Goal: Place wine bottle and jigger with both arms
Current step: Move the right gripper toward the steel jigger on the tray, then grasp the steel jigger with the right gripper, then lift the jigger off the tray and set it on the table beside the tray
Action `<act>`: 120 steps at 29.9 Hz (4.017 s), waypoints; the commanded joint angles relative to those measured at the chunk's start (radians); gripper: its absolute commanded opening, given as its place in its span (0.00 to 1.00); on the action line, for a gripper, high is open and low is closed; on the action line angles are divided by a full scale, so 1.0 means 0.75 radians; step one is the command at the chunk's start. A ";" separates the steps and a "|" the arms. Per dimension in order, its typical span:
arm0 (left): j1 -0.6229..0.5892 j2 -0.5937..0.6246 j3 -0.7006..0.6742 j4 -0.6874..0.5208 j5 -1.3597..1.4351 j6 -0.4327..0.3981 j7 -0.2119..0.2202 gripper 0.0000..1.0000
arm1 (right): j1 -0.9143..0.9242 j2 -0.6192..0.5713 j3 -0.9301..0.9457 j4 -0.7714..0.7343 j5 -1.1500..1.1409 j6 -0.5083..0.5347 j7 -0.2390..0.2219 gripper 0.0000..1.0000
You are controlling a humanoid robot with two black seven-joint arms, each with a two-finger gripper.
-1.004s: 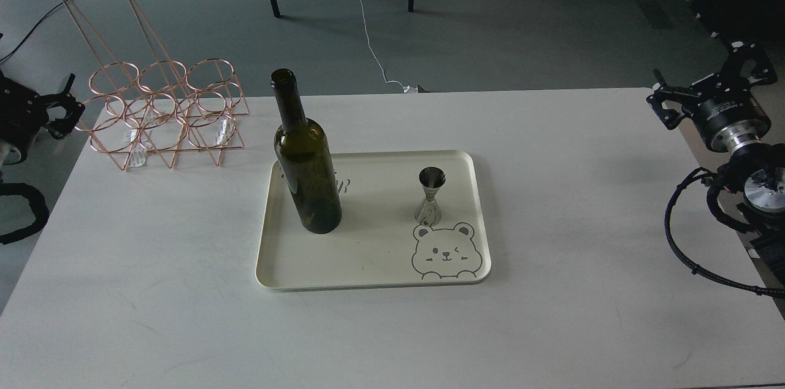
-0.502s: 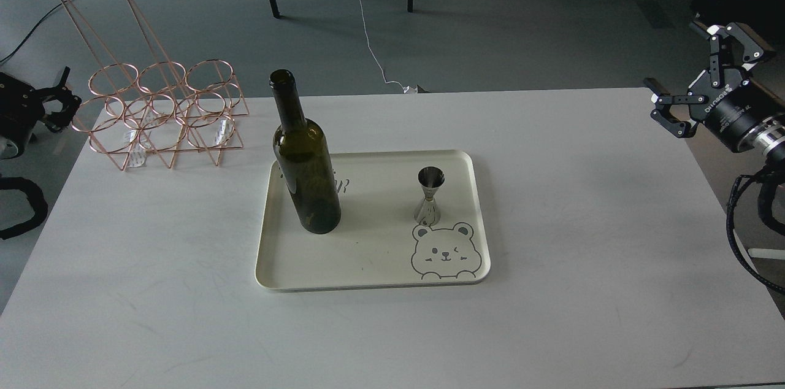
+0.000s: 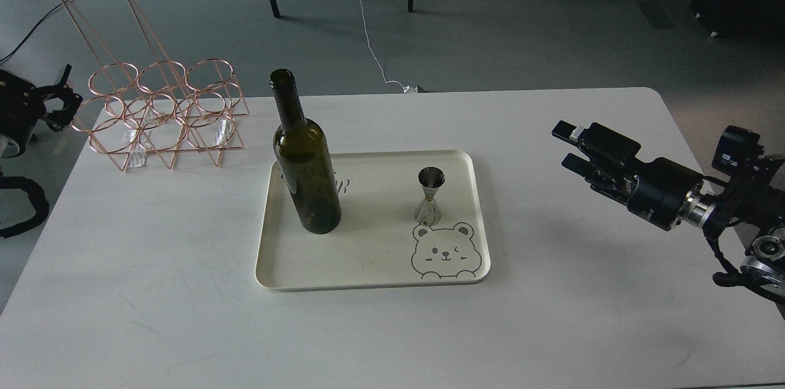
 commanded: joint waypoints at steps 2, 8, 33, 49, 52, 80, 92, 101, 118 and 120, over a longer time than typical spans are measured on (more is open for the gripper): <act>0.001 0.002 -0.001 0.000 0.000 0.000 -0.001 0.99 | -0.003 0.068 -0.095 0.018 -0.427 -0.212 0.036 0.98; 0.001 -0.002 0.003 0.000 0.000 0.000 -0.001 0.99 | 0.020 0.166 -0.193 -0.037 -0.761 -0.335 0.073 0.98; 0.001 -0.013 -0.007 0.000 0.002 0.000 -0.003 0.99 | 0.468 0.667 -0.615 -0.669 -1.074 -0.540 0.118 0.93; 0.003 -0.019 -0.007 0.000 0.002 0.000 -0.005 0.99 | 0.478 0.766 -0.668 -0.810 -1.074 -0.583 0.116 0.63; 0.003 -0.019 -0.007 0.000 0.002 0.000 -0.005 0.99 | 0.474 0.768 -0.670 -0.810 -1.074 -0.583 0.116 0.47; -0.003 -0.017 -0.007 0.000 0.004 0.000 -0.009 0.99 | 0.507 0.745 -0.660 -0.819 -1.070 -0.777 0.114 0.02; -0.003 -0.011 -0.001 -0.002 0.008 0.000 -0.003 0.99 | 0.458 0.394 -0.509 -0.786 -1.048 -0.872 0.108 0.02; -0.003 -0.005 -0.001 -0.004 0.008 0.000 -0.001 0.99 | 0.241 0.277 -0.458 -0.851 -0.923 -0.872 0.100 0.02; -0.005 -0.007 0.003 -0.016 0.014 0.000 -0.001 0.99 | 0.163 0.291 -0.472 -0.937 -0.860 -0.872 0.108 0.20; -0.005 0.002 0.003 -0.014 0.014 0.000 -0.003 0.99 | 0.163 0.289 -0.472 -0.935 -0.857 -0.872 0.110 0.29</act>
